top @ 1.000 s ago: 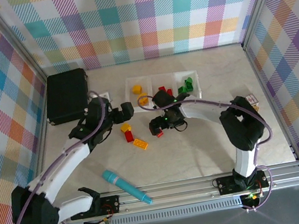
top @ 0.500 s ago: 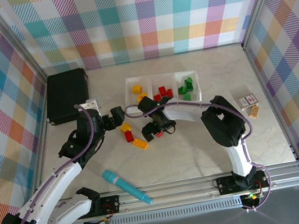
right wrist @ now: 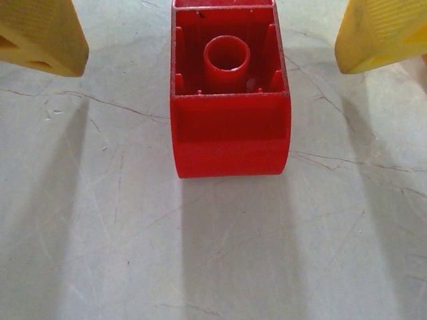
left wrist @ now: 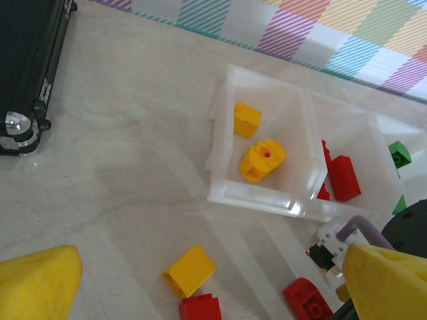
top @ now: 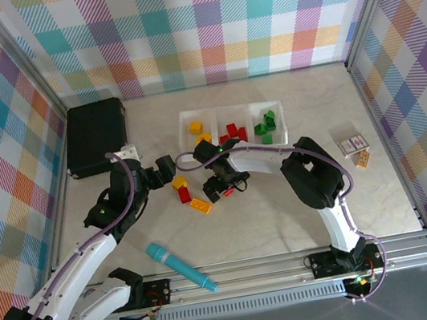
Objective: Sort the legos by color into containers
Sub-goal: Pick up the lego from the center of the table, then place the lego in the container.
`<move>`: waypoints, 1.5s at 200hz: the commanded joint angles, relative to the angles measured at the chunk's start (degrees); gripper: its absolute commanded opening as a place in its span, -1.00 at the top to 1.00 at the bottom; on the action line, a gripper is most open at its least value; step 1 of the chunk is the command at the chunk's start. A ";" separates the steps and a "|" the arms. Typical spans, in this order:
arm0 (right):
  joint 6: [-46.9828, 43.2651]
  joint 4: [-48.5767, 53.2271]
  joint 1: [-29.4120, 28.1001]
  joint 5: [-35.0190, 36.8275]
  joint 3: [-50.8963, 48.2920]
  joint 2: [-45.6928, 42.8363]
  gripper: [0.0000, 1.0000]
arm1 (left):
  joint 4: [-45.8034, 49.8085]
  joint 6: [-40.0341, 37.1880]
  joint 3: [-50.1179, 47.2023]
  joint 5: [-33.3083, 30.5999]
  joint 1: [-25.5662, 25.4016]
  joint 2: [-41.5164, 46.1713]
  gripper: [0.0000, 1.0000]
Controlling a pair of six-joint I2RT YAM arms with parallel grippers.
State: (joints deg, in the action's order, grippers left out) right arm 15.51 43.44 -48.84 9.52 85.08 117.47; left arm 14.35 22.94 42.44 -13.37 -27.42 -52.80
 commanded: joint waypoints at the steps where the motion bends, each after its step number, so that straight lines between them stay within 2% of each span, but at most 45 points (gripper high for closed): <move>1: -1.38 0.48 -0.91 0.62 2.03 1.18 -0.85 | 0.49 -0.11 -0.90 0.40 0.04 1.13 -0.99; 32: -1.97 0.55 -0.91 0.49 2.63 1.53 -0.71 | 0.81 0.21 -1.05 -0.17 0.00 1.61 -0.99; 63: -2.47 1.44 -0.91 1.15 3.84 2.91 -0.38 | 0.95 0.44 -1.55 -1.59 0.00 3.46 -0.99; 114: -3.18 2.39 -1.08 4.00 3.87 3.34 -0.01 | 4.67 4.53 -4.03 -9.96 0.04 8.58 -0.99; 151: -3.70 2.67 -1.09 4.80 3.78 2.40 0.21 | 4.67 6.12 -6.38 -11.45 0.04 11.54 -0.99; 189: -4.43 2.74 -0.73 5.19 3.94 -0.18 0.28 | 5.86 6.04 -6.74 -12.18 0.08 13.02 -0.99; 244: -5.84 3.35 3.00 -0.09 6.75 -4.54 0.39 | 7.17 6.61 -7.01 -13.24 0.09 14.56 -0.99; 259: -6.13 4.18 4.06 0.16 8.34 -5.25 0.38 | 7.53 7.25 -7.40 -13.26 0.17 14.58 -0.99; 274: -6.53 4.72 5.51 0.56 10.28 -5.58 0.29 | 8.02 8.08 -7.79 -13.45 0.09 14.33 -0.99; 300: -6.74 4.32 8.94 0.22 14.09 -4.48 0.22 | 11.27 12.46 -8.37 -16.55 0.08 12.32 -1.00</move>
State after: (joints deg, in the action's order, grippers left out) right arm 9.78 46.59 -42.70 10.79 95.53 113.82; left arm 21.58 30.92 35.24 -26.35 -27.44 -39.16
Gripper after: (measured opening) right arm 0.381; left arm 0.997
